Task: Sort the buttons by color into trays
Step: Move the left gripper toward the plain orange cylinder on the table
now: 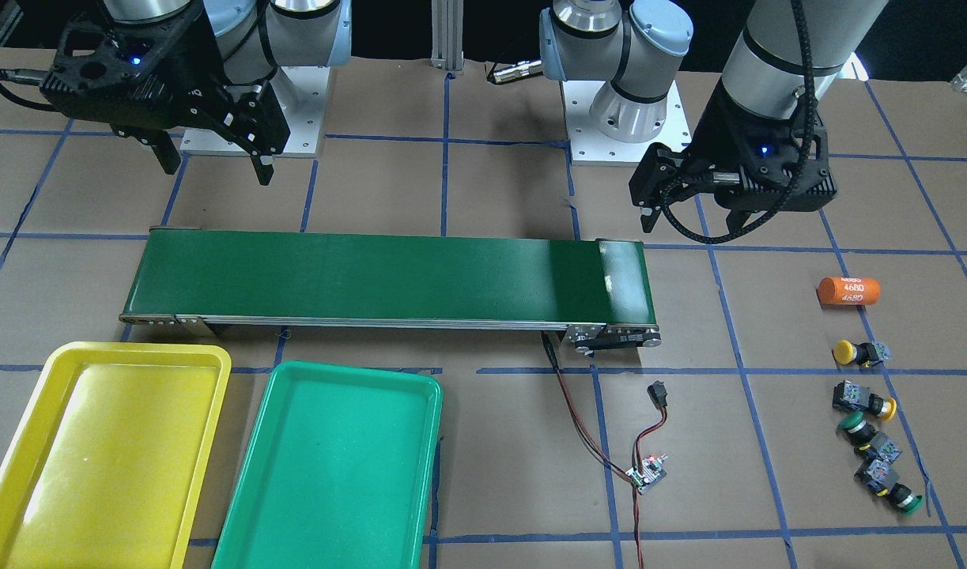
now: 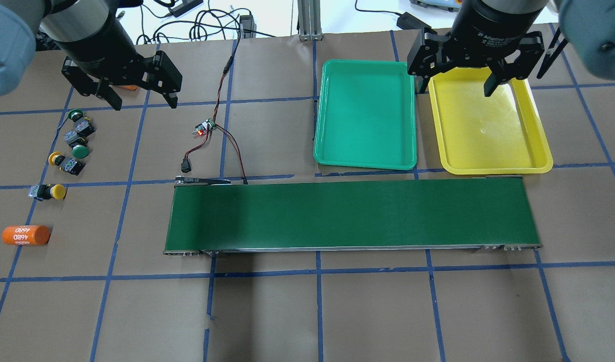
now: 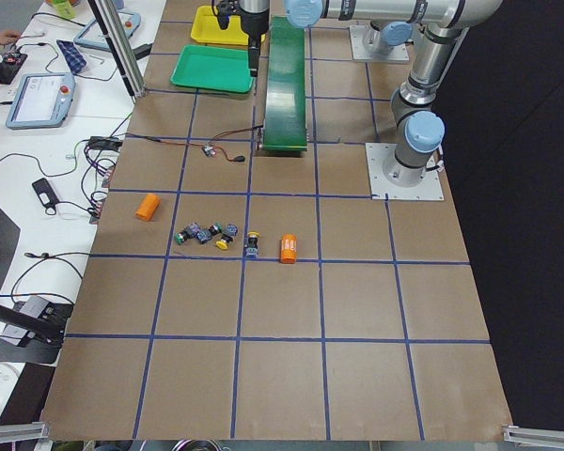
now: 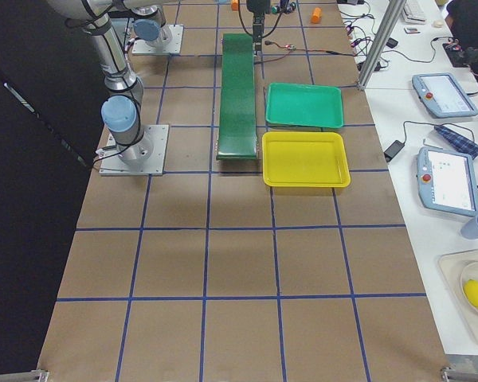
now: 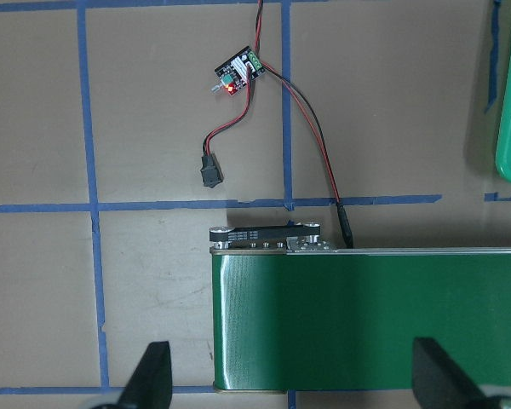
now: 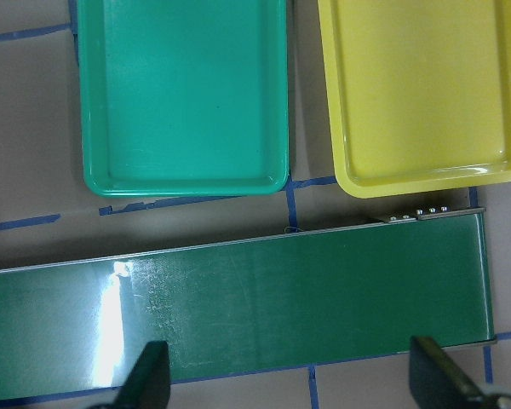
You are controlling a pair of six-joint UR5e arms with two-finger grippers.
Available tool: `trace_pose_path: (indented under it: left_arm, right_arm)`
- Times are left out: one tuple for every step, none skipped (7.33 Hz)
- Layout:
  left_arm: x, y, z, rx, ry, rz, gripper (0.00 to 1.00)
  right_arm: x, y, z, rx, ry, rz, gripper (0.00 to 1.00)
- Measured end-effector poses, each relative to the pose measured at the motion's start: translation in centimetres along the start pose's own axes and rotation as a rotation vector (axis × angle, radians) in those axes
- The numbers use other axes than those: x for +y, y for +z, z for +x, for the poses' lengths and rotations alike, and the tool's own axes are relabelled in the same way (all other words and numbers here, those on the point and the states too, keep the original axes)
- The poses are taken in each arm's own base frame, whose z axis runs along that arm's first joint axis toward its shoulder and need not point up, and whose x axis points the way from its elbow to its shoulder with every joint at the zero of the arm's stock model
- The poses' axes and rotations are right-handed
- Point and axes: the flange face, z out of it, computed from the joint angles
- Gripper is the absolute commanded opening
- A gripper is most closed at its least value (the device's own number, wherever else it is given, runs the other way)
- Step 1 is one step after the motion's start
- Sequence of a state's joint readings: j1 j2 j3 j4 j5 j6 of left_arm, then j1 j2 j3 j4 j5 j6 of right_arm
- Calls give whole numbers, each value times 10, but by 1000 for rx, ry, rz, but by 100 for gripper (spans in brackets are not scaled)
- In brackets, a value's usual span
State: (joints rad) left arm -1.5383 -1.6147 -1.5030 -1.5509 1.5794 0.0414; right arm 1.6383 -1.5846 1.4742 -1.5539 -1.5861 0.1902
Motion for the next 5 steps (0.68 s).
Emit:
trace_pose_path:
  left_arm:
    - [2, -1, 0, -2, 2, -3, 100]
    - [5, -3, -1, -1, 6, -8, 100]
    - [5, -4, -2, -1, 8, -9, 100]
    - [3, -7, -4, -4, 6, -2, 100]
    - [-1, -8, -8, -9, 2, 0, 100]
  right_arm:
    - [0, 0, 0, 0, 0, 0, 100]
    - [0, 0, 0, 0, 0, 0, 100]
    - [0, 0, 0, 0, 0, 0, 100]
    - [0, 0, 0, 0, 0, 0, 100]
    - [0, 0, 0, 0, 0, 0, 100]
